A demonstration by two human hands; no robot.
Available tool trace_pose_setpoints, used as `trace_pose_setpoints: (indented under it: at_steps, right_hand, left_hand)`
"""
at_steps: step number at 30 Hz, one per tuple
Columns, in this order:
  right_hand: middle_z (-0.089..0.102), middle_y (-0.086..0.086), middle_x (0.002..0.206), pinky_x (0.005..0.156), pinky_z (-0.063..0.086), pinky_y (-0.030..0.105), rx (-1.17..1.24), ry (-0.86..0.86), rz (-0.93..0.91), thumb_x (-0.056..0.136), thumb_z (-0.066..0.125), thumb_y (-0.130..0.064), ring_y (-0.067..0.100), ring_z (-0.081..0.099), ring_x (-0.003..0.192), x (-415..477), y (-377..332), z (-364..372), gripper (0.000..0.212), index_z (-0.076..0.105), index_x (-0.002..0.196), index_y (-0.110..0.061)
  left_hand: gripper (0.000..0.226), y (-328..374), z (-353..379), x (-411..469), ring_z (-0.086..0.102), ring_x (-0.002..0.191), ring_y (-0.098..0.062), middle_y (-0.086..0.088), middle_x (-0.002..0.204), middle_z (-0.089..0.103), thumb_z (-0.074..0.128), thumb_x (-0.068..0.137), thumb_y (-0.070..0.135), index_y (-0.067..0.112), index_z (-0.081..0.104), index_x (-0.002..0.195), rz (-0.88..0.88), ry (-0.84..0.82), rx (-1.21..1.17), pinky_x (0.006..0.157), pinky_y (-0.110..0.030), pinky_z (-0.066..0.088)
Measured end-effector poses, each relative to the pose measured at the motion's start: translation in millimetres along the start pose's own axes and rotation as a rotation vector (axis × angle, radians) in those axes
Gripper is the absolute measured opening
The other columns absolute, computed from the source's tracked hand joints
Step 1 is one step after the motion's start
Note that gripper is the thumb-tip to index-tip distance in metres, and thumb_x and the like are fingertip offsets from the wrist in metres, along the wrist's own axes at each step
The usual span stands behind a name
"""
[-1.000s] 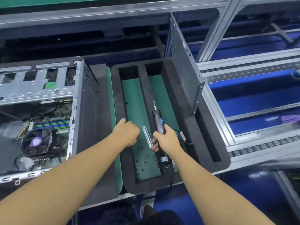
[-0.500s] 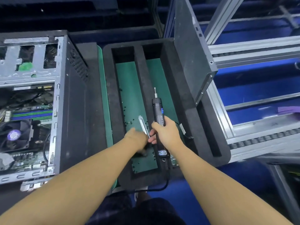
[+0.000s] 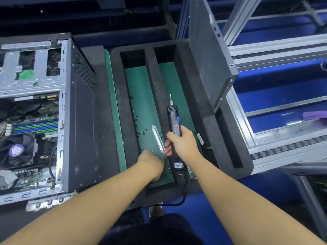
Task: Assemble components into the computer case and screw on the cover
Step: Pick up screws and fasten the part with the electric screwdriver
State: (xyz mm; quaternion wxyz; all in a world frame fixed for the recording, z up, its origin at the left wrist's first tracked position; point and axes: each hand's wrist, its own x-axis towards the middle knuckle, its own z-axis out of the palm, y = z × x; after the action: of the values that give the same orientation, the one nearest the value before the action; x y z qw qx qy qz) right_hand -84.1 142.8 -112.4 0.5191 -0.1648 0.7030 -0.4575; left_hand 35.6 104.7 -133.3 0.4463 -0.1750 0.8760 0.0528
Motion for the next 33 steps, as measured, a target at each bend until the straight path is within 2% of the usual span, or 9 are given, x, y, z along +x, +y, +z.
trace_pose_setpoints:
  at_steps: [2, 5, 9, 16, 23, 29, 31, 33]
  right_hand:
    - [0.064, 0.01, 0.063, 0.047, 0.052, 0.031, 0.002, 0.001, 0.0, 0.091, 0.058, -0.01, 0.031, 0.065, 0.05, 0, 0, 0, 0.003, 0.055, 0.093, -0.011]
    - [0.064, 0.011, 0.063, 0.047, 0.052, 0.031, -0.001, 0.002, 0.001, 0.091, 0.057, -0.01, 0.031, 0.065, 0.05, 0, 0, 0, 0.003, 0.055, 0.093, -0.011]
    - [0.065, 0.01, 0.062, 0.047, 0.053, 0.032, -0.013, 0.01, 0.0, 0.09, 0.057, -0.012, 0.031, 0.067, 0.051, -1, -1, 1, 0.002, 0.056, 0.092, -0.012]
    - [0.065, 0.012, 0.064, 0.049, 0.055, 0.034, -0.015, 0.012, 0.005, 0.089, 0.057, -0.011, 0.031, 0.067, 0.051, 0, 0, 1, 0.004, 0.055, 0.093, -0.011]
    - [0.063, 0.012, 0.062, 0.047, 0.053, 0.032, -0.016, 0.003, -0.001, 0.09, 0.056, -0.008, 0.032, 0.067, 0.052, 0, -3, 0, 0.003, 0.054, 0.092, -0.01]
    - [0.063, 0.012, 0.062, 0.048, 0.053, 0.032, -0.008, -0.004, 0.004, 0.09, 0.056, -0.008, 0.032, 0.065, 0.052, -1, -4, -1, 0.004, 0.053, 0.092, -0.01]
    - [0.063, 0.011, 0.062, 0.047, 0.052, 0.032, -0.007, -0.007, 0.001, 0.091, 0.056, -0.008, 0.033, 0.065, 0.052, 0, -3, -1, 0.004, 0.054, 0.093, -0.011]
    - [0.063, 0.011, 0.061, 0.046, 0.052, 0.031, -0.007, 0.0, 0.001, 0.09, 0.056, -0.008, 0.033, 0.065, 0.052, 0, -2, 0, 0.004, 0.054, 0.092, -0.011]
  left_hand:
    - [0.067, 1, 3, -2, 0.043, 0.134, -0.025, -0.003, 0.145, 0.046, 0.055, 0.096, 0.034, 0.018, 0.023, 0.153, -0.048, 0.038, -0.021, 0.107, -0.039, 0.032]
    - [0.084, 1, 4, -2, 0.04, 0.137, -0.025, -0.003, 0.149, 0.041, 0.056, 0.096, 0.034, 0.021, 0.0, 0.158, -0.067, 0.041, -0.018, 0.107, -0.038, 0.029]
    - [0.093, 3, 10, -1, 0.042, 0.135, -0.025, -0.003, 0.148, 0.042, 0.058, 0.094, 0.029, 0.024, -0.012, 0.156, -0.068, 0.03, 0.051, 0.107, -0.039, 0.027]
    - [0.094, 8, 15, 1, 0.046, 0.128, -0.026, -0.004, 0.142, 0.048, 0.056, 0.096, 0.029, 0.025, -0.016, 0.155, -0.093, 0.054, 0.116, 0.103, -0.04, 0.029]
    - [0.08, 0, 15, 1, 0.051, 0.124, -0.027, -0.007, 0.138, 0.052, 0.058, 0.095, 0.023, 0.016, 0.008, 0.157, -0.083, 0.136, 0.075, 0.101, -0.037, 0.036]
    - [0.073, 2, 23, 4, 0.049, 0.126, -0.026, -0.007, 0.142, 0.05, 0.05, 0.099, 0.026, 0.009, 0.008, 0.157, -0.073, 0.17, 0.167, 0.101, -0.036, 0.034]
    - [0.061, 2, 22, 6, 0.052, 0.123, -0.026, -0.005, 0.137, 0.054, 0.051, 0.098, 0.024, 0.012, 0.026, 0.153, -0.092, 0.204, 0.122, 0.097, -0.036, 0.035]
    - [0.039, 1, 19, 7, 0.056, 0.118, -0.025, -0.001, 0.128, 0.059, 0.052, 0.096, 0.02, 0.017, 0.051, 0.135, -0.146, 0.251, -0.009, 0.093, -0.036, 0.037]
